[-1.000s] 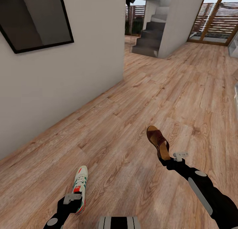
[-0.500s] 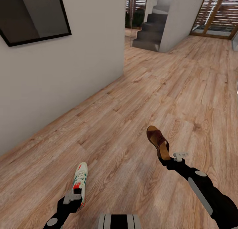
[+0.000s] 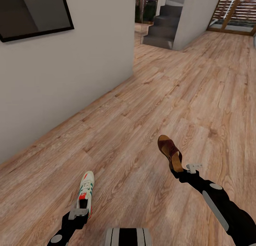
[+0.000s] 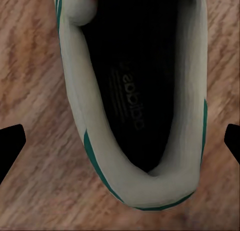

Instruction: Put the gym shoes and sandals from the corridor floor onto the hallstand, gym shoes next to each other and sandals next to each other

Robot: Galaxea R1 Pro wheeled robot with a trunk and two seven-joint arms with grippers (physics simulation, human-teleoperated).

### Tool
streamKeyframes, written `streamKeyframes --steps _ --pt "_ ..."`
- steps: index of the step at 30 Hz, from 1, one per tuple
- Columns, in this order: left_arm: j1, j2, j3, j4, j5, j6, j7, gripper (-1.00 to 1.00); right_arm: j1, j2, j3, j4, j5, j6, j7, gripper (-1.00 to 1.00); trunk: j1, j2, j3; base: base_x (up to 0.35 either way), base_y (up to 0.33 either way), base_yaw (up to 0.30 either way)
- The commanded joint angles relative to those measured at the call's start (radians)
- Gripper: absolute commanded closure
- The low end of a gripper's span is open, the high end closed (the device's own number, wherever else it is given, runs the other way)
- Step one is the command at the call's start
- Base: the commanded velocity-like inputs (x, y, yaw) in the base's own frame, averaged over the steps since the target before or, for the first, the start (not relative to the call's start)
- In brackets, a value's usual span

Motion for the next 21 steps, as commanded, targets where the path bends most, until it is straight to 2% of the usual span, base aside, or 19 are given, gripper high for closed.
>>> streamKeyframes --steps 1,7,15,21 --pt "-0.001 -0.001 0.008 -0.001 -0.006 -0.003 -0.007 -1.00 0.000 -0.001 0.001 -0.001 -0.009 0.005 -0.001 1.00 0.000 0.000 -0.002 0.000 0.000 0.000" --pt "-0.002 -0.003 0.008 -0.004 -0.006 -0.004 -0.007 -1.00 0.000 -0.001 0.001 -0.001 -0.009 0.005 -0.001 1.00 0.000 0.000 -0.008 0.000 0.000 0.000" --pt "-0.002 -0.009 0.009 -0.006 -0.006 -0.004 -0.006 -1.00 0.000 -0.001 0.001 -0.001 -0.009 0.005 -0.001 1.00 0.003 -0.002 -0.042 0.000 0.000 0.000" --pt "-0.002 -0.010 0.010 -0.006 -0.006 -0.004 -0.005 -1.00 0.000 -0.001 0.001 -0.001 -0.009 0.005 -0.001 1.00 0.003 -0.002 -0.047 0.000 0.000 0.000"
